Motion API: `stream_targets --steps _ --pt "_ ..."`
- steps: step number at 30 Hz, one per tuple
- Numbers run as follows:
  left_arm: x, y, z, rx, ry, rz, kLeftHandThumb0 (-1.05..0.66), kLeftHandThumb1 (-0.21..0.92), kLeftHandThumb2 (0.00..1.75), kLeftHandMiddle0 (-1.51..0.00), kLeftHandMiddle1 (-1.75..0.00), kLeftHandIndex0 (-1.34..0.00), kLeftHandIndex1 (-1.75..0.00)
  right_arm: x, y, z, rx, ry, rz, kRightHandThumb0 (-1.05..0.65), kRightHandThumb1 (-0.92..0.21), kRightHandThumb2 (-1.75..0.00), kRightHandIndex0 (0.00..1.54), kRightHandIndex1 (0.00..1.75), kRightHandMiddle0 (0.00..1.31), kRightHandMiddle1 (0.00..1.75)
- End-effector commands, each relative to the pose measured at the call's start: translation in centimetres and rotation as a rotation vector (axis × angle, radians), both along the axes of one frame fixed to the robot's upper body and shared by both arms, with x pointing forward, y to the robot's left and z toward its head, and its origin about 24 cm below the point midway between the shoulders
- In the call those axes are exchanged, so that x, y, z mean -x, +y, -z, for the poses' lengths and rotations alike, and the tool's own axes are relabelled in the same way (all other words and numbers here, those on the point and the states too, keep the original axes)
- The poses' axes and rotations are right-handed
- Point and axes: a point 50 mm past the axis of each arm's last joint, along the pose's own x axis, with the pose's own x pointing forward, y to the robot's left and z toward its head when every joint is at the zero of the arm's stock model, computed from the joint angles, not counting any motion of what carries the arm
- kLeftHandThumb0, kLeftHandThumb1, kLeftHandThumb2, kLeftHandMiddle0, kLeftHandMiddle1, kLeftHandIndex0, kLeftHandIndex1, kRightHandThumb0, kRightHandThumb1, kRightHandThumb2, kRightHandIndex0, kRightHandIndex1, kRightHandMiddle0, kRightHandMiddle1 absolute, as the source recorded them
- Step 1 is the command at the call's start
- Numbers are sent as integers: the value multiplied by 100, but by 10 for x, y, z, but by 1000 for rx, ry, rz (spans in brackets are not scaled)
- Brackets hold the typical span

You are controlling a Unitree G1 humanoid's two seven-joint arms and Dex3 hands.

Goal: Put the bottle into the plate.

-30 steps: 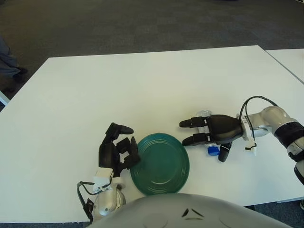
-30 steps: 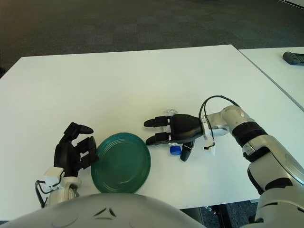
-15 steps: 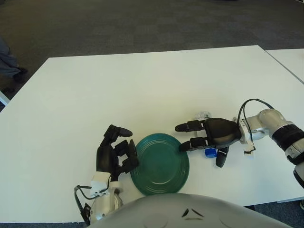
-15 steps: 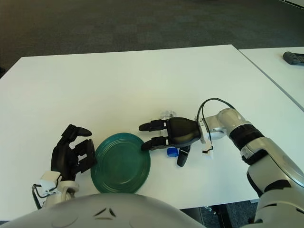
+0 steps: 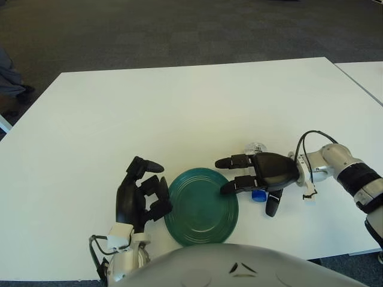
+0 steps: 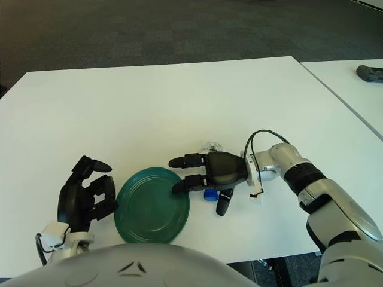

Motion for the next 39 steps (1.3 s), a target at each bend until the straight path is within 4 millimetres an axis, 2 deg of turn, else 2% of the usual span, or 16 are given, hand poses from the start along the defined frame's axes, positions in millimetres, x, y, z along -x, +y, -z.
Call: stream_targets --steps 1,4,6,9,17,28,39 --pt "3 2 3 -17 13 0 -47 36 126 -130 -175 -58 -175 2 10 1 -18 37 -42 -74 -92 -54 28 127 7 134" --pt "3 3 4 -23 15 1 -47 36 126 -130 -175 -58 -175 4 12 -1 -40 52 -60 -70 -92 -51 34 159 15 157" --pt "3 4 4 -26 17 2 -47 36 127 -130 -175 -59 -175 4 13 -1 -57 57 -63 -55 -83 -64 40 167 23 165" --pt "3 4 5 -29 19 3 -48 35 127 -130 -175 -59 -175 6 13 -2 -79 57 -57 -45 -70 -81 52 172 33 172" --pt "4 5 8 -26 30 1 -48 35 127 -131 -175 -59 -175 7 13 -3 -116 61 -38 -41 -58 -98 67 175 41 174" --pt "2 6 10 -23 45 7 -48 34 128 -131 -175 -60 -175 8 13 -4 -250 58 38 -41 -55 -102 82 175 44 175" --pt "2 6 11 -21 61 9 -48 34 129 -131 -175 -60 -175 8 13 -1 -244 44 35 -42 -51 -107 91 175 46 175"
